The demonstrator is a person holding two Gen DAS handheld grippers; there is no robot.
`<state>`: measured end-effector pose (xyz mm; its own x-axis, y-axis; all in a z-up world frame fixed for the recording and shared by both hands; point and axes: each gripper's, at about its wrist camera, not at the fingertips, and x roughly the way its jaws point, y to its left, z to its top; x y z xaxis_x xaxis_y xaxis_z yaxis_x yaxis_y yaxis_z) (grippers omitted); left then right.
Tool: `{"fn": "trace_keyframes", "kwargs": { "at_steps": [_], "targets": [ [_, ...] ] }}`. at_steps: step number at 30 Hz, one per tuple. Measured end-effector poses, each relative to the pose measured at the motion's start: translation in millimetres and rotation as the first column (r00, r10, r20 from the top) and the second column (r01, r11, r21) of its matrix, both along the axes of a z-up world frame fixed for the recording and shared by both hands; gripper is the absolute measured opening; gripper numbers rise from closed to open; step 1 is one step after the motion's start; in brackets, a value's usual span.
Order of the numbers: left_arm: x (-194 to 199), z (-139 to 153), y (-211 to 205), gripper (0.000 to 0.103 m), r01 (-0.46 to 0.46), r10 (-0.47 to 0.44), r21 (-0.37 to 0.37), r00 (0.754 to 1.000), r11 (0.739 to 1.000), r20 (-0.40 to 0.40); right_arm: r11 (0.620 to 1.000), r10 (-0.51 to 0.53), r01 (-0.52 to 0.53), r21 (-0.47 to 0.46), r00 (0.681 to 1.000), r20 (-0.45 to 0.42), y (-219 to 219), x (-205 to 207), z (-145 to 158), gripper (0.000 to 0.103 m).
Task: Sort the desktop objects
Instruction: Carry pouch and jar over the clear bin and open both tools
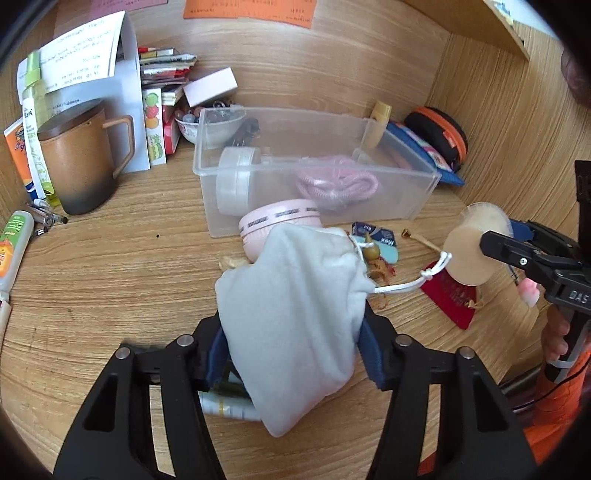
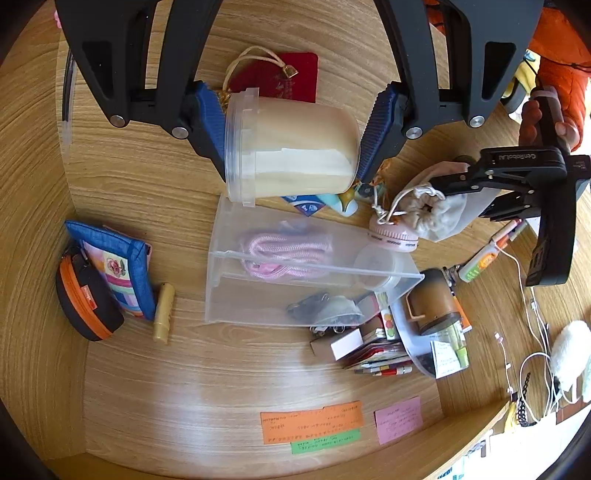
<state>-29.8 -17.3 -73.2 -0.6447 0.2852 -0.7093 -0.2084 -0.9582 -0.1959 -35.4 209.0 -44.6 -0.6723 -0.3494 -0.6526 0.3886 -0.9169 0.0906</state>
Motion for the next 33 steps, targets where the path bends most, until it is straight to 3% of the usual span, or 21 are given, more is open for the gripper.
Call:
{"fn": "trace_keyframes", "kwargs": {
  "at_steps": [19, 33],
  "targets": [
    [1, 47, -7, 0.058, 0.008, -0.006, 0.021, 0.995, 1.000, -0.104, 0.999, 0.009, -0.011, -0.033, 0.999, -0.047, 1, -19, 23, 0.062],
    [-28, 78, -7, 0.058, 0.028, -0.035, -0.047, 0.989, 0.998, -0.144, 0.999, 0.025, -0.029, -0.042, 0.996, -0.088, -8, -44, 43, 0.062]
  ]
}}
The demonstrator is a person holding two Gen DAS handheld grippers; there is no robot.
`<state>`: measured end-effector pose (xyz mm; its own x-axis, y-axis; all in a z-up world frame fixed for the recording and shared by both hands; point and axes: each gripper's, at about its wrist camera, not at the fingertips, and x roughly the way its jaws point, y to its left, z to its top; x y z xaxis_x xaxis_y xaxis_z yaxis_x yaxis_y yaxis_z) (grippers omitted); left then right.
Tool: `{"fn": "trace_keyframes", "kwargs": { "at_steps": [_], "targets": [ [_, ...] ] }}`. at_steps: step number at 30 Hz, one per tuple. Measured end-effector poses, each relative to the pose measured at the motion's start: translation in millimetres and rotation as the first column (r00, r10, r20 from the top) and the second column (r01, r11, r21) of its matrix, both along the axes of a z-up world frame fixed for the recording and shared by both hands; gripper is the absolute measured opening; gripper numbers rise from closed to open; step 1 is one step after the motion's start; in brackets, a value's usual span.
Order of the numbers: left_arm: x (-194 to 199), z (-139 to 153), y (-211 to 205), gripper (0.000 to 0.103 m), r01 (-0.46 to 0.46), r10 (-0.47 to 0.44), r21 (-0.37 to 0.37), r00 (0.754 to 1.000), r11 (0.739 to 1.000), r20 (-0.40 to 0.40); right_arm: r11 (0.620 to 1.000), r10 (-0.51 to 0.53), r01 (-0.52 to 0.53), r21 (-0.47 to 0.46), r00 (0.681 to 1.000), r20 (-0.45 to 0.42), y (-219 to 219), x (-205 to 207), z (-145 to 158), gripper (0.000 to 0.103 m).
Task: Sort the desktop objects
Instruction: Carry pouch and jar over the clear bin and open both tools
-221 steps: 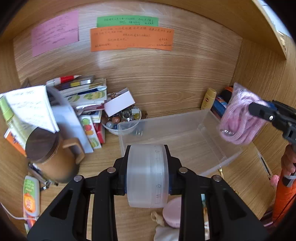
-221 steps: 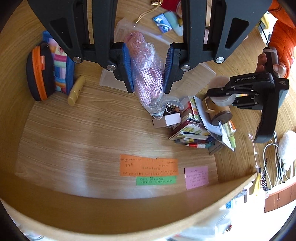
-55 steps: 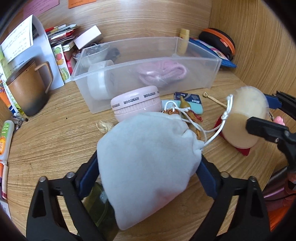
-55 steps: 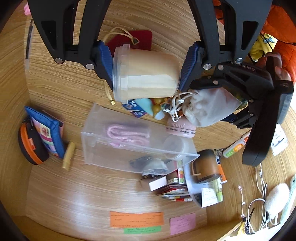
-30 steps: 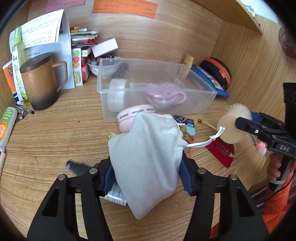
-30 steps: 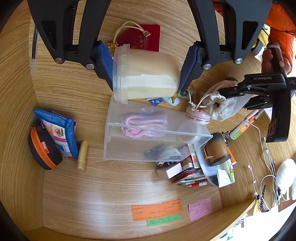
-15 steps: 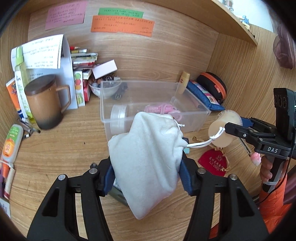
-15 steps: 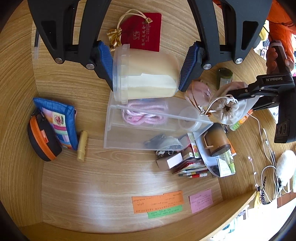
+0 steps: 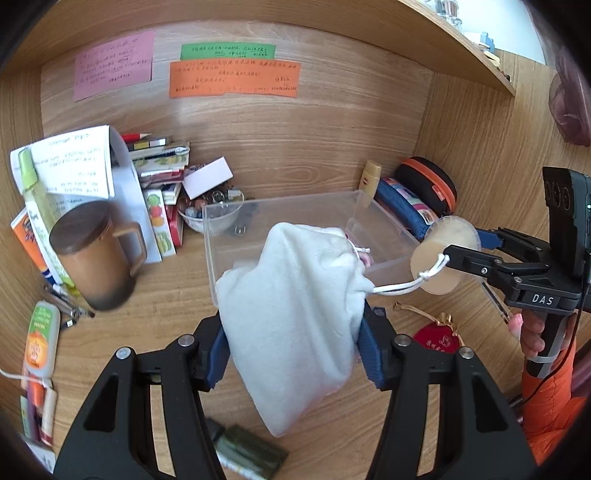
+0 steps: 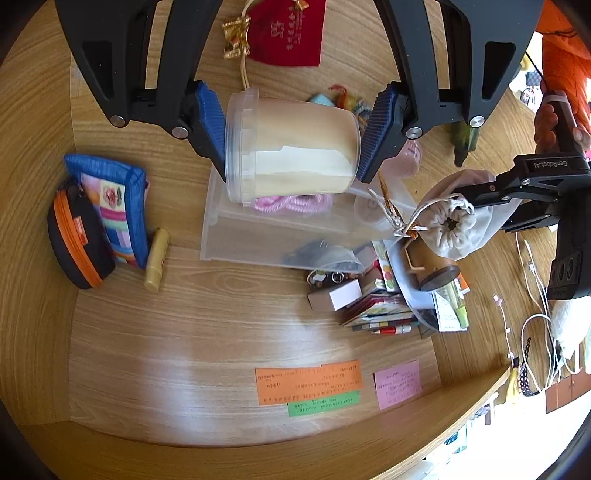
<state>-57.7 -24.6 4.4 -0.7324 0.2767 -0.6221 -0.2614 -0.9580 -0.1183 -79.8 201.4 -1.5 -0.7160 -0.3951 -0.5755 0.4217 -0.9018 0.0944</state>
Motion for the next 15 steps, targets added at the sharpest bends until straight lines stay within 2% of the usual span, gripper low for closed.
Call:
{"fn": "trace_keyframes", "kwargs": {
  "at_steps": [15],
  "targets": [
    [-52, 8, 9, 0.058, 0.064, -0.064, -0.041, 0.998, 0.997, 0.001, 1.000, -0.016, 0.016, 0.015, 1.000, -0.007, -11, -40, 10, 0.062]
  ]
}}
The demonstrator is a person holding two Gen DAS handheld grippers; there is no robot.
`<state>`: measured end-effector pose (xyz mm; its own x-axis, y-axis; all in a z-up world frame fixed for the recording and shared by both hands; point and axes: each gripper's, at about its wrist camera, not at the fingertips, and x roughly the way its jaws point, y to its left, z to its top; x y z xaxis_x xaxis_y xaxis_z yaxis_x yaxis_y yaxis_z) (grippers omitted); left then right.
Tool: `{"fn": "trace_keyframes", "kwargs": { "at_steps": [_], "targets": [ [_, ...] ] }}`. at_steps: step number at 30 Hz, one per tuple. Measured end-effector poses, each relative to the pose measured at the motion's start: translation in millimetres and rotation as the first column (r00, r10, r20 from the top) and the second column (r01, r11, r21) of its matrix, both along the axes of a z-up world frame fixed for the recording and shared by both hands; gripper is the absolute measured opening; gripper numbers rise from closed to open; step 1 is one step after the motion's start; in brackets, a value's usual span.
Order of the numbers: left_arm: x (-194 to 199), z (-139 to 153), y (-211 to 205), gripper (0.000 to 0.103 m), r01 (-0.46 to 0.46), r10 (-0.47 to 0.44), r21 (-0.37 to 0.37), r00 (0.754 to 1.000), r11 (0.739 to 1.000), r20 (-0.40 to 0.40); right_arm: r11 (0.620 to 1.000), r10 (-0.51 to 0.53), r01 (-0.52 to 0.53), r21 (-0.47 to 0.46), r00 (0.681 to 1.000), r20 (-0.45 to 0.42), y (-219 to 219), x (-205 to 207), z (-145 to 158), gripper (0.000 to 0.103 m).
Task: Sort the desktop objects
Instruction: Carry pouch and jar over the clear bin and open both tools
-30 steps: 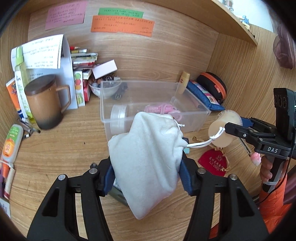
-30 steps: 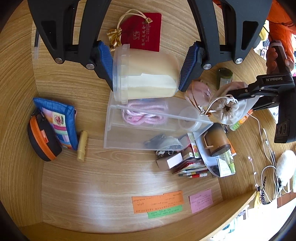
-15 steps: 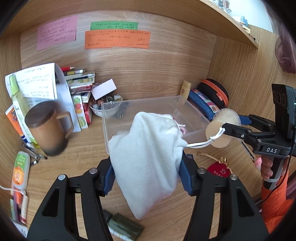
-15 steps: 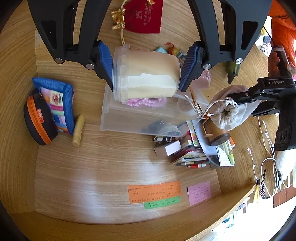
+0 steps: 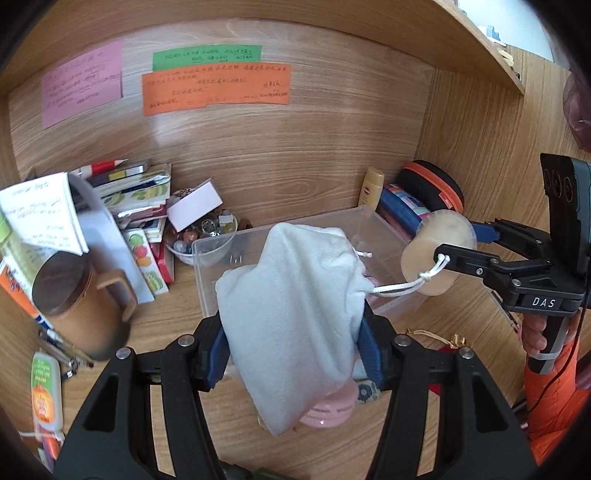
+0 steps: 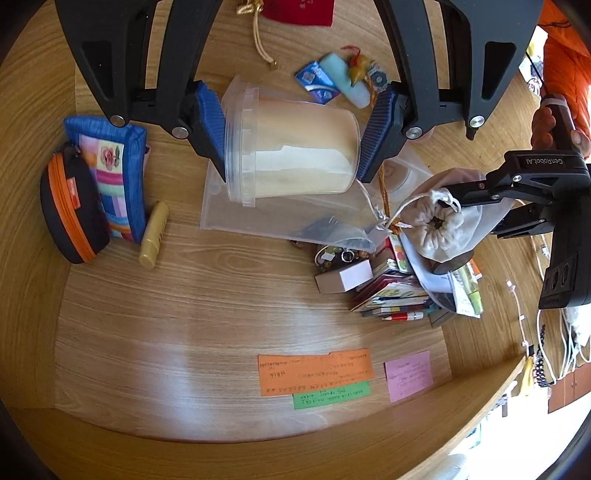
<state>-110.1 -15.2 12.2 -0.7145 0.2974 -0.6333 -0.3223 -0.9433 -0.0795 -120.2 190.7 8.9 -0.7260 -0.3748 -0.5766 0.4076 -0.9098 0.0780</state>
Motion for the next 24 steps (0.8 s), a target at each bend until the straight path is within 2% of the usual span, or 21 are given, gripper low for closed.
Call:
{"fn": "trace_keyframes", "kwargs": {
  "at_steps": [12, 20, 24],
  "targets": [
    [-36, -8, 9, 0.058, 0.040, -0.040, -0.011, 0.999, 0.999, 0.031, 0.999, 0.000, -0.001, 0.035, 0.999, 0.039, -13, -38, -8, 0.062],
    [-64, -21, 15, 0.058, 0.057, -0.053, -0.061, 0.996, 0.996, 0.069, 0.996, 0.005, -0.012, 0.087, 0.997, 0.077, -22, -62, -18, 0.062],
    [-77, -30, 20, 0.058, 0.073, -0.066, -0.077, 0.993, 0.994, 0.094, 0.992, 0.004, -0.012, 0.125, 0.998, 0.066, -28, -69, -21, 0.062]
  ]
}}
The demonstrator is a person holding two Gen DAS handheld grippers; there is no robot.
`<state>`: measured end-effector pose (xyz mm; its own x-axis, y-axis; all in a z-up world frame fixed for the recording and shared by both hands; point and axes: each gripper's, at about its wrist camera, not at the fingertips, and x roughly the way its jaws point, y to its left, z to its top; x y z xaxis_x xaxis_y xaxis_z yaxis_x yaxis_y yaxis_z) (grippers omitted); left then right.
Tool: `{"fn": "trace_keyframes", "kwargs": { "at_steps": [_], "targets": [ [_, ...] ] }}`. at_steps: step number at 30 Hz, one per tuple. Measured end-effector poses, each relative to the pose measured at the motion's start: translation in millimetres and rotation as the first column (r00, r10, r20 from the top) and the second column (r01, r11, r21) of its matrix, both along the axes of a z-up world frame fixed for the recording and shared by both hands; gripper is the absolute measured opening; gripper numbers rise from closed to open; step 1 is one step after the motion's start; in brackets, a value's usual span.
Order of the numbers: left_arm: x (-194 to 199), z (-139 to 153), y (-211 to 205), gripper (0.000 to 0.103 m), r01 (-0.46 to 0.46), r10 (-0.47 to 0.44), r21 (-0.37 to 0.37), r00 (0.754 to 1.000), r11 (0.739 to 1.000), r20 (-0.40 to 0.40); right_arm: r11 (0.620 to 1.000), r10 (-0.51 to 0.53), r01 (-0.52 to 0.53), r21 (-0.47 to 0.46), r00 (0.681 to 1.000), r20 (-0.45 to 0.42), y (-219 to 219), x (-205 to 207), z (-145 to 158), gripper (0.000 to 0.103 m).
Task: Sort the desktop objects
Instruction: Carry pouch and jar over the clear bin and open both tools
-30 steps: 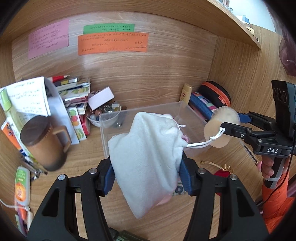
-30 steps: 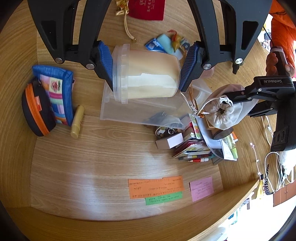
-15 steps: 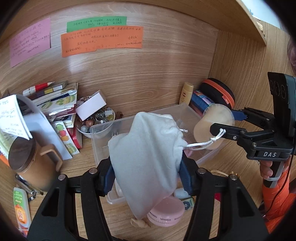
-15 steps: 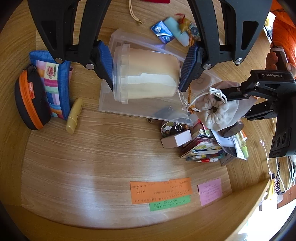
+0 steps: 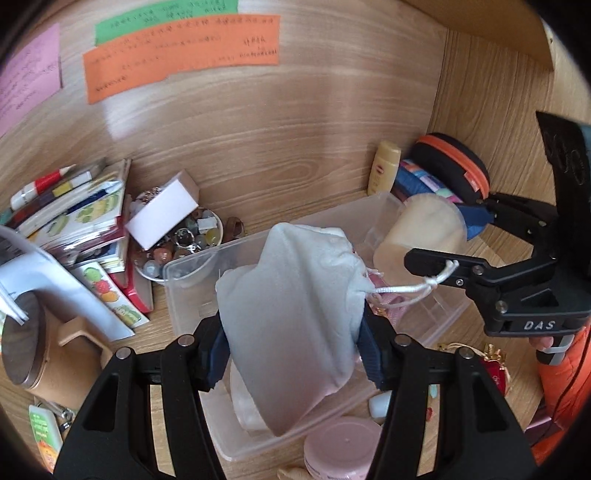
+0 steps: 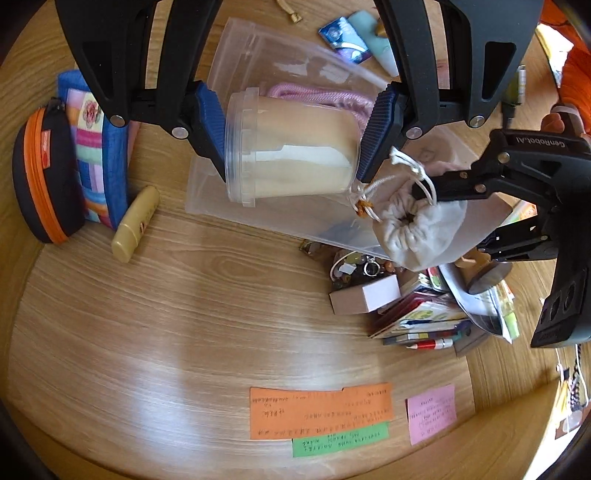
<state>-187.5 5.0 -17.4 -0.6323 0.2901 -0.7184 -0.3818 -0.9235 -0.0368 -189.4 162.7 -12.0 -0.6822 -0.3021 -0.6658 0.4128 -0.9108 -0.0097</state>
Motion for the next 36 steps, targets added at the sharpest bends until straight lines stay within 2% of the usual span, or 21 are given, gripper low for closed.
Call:
{"fn": "trace_keyframes", "kwargs": {
  "at_steps": [11, 21, 28, 33, 36],
  "targets": [
    [-25, -19, 9, 0.058, 0.006, -0.004, -0.055, 0.999, 0.998, 0.034, 0.997, 0.024, -0.026, 0.069, 1.000, 0.019, -15, -17, -14, 0.062],
    [-38, -37, 7, 0.059, 0.004, 0.003, -0.087, 0.997, 0.996, 0.074, 0.994, 0.037, -0.043, 0.103, 0.997, 0.061, -24, -30, -32, 0.062],
    [-41, -45, 8, 0.059, 0.006, 0.004, -0.099, 0.995, 0.995, 0.098, 0.992, 0.042, -0.048, 0.112, 0.998, 0.054, -27, -30, -34, 0.062],
    [-41, -46, 8, 0.063, 0.006, 0.007, -0.102, 0.993, 0.995, 0.120, 0.991, 0.045, -0.051, 0.125, 0.998, 0.049, -28, -30, -34, 0.062],
    [-41, -44, 7, 0.069, 0.000, 0.011, -0.104, 0.994, 0.995, 0.108, 0.989, 0.045, -0.052, 0.140, 0.998, 0.046, -30, -30, -34, 0.062]
  ]
}}
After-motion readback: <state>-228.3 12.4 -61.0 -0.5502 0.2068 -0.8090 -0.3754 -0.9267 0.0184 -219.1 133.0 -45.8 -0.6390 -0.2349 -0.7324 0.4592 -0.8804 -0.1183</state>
